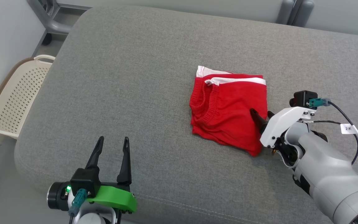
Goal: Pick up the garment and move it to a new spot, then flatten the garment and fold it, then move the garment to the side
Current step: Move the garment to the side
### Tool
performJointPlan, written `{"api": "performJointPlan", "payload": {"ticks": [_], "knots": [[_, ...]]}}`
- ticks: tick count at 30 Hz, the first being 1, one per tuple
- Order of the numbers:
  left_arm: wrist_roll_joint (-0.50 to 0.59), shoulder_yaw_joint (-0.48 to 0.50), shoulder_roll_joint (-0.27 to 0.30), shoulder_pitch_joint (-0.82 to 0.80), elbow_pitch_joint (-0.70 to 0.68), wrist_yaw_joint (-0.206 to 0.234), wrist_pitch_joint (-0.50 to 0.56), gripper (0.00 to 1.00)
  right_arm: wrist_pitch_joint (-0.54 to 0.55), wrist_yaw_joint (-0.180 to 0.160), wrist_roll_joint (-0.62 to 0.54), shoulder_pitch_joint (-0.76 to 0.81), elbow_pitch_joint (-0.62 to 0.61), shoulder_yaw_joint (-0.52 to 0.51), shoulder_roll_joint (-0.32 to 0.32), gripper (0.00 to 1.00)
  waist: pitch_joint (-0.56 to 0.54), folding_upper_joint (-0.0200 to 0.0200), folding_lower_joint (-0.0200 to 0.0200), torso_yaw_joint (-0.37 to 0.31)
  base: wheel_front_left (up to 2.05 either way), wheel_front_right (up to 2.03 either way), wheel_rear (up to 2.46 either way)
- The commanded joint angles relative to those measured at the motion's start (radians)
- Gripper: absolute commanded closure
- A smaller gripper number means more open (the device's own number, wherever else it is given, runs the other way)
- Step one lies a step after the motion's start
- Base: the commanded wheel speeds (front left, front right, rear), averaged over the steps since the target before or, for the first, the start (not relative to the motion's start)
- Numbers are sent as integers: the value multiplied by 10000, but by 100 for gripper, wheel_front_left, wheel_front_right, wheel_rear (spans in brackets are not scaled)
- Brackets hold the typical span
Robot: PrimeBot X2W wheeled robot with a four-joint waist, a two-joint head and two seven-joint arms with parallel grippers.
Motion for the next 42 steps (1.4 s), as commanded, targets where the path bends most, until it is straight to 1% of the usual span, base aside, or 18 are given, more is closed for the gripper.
{"api": "performJointPlan", "payload": {"ticks": [1,3,4,5,6,9,13,18,23,28,36,41,42], "knots": [[-20,17,11,-161,-4,47,5,0,49,0,90,19,59,8,49,0,28,0,0,13,0,0,0],[-54,13,12,-187,3,58,5,0,136,-1,232,-31,107,-31,152,0,61,0,0,18,0,0,0],[-71,9,12,-195,5,58,5,0,207,-1,271,-46,116,-34,185,44,75,0,0,20,0,0,0],[-81,-2,12,-197,10,51,5,0,231,-1,304,-67,125,-22,192,78,87,0,0,24,0,0,0],[-95,-12,12,-199,15,49,5,0,235,-1,331,-84,128,-10,187,100,96,0,0,31,0,0,0],[-109,-34,12,-217,45,46,5,0,218,0,409,-93,97,33,179,100,110,0,0,48,0,0,0],[-116,11,12,-220,77,62,5,0,-105,-1,348,-87,-54,139,-18,100,89,0,0,3,0,0,0],[-5,126,12,-110,85,-8,5,0,-542,-1,147,-95,-436,452,-232,100,-13,0,0,-288,0,0,0],[108,230,12,-79,51,-76,5,0,-830,-1,-27,-203,-828,784,-484,100,-110,0,0,-795,0,0,0],[261,346,12,-75,19,-178,5,0,-1001,-1,-398,-567,-981,1182,-879,100,-92,0,0,-1408,0,0,0],[477,572,26,-152,-32,-345,5,0,-677,-1,-986,-1475,-1186,1867,-1650,100,167,0,0,-2392,0,0,0],[637,734,71,-339,-98,-432,5,0,-347,-1,-1185,-2019,-1267,2185,-2141,100,401,0,0,-2854,0,0,0],[637,734,71,-339,-98,-432,5,0,-347,-1,-1185,-2019,-1267,2185,-2141,100,401,0,0,-2854,0,0,0]]}}
